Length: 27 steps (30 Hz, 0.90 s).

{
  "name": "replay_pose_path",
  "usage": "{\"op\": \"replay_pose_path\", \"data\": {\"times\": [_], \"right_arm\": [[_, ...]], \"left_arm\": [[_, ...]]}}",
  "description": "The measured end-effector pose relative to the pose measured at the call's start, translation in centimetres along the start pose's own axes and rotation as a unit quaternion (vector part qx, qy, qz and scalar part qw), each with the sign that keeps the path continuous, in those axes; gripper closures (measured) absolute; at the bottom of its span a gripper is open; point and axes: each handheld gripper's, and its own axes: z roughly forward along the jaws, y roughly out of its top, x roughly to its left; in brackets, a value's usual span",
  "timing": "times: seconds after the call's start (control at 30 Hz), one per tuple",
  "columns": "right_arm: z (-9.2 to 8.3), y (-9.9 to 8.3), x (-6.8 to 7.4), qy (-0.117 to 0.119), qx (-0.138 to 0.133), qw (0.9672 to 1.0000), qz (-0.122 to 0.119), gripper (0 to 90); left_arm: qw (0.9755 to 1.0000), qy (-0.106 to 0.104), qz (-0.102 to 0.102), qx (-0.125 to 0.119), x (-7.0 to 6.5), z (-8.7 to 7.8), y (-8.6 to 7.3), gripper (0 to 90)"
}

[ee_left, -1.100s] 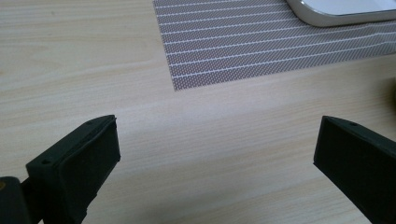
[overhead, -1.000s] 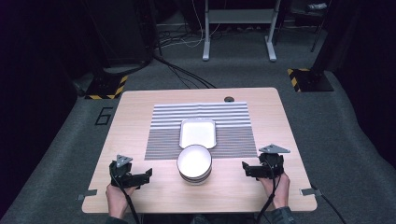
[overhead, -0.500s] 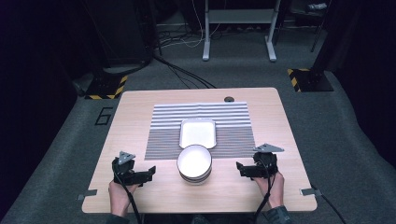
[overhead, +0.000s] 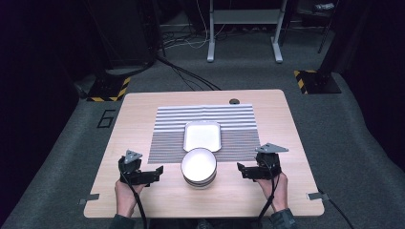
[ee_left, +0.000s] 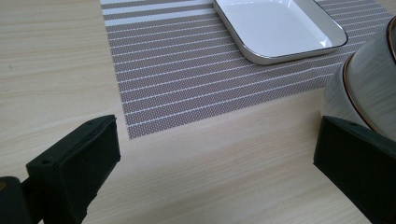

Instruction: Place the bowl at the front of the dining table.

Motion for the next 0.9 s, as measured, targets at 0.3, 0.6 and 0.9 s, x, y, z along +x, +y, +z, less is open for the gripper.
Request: {"op": "replay_pose_path", "data": {"times": [0.3, 0.6, 0.9], "right_arm": [[-0.3, 1.6, 1.1, 0.008, -0.012, 0.9998, -0.014, 4.6], [0.2, 2.4, 2.0, 0.025, -0.006, 0.9994, -0.024, 5.2], [0.0, 3.1, 2.2, 0.03, -0.009, 0.9991, -0.028, 5.3]], "left_arm": [[1.0, -0.004, 0.004, -0.005, 0.0, -0.4, 0.5, 0.1], [0.9999, -0.005, 0.005, -0.009, -0.1, -0.8, 1.0, 0.1], [0.9998, -0.007, 0.008, -0.017, -0.3, -1.4, 2.0, 0.1]]}}
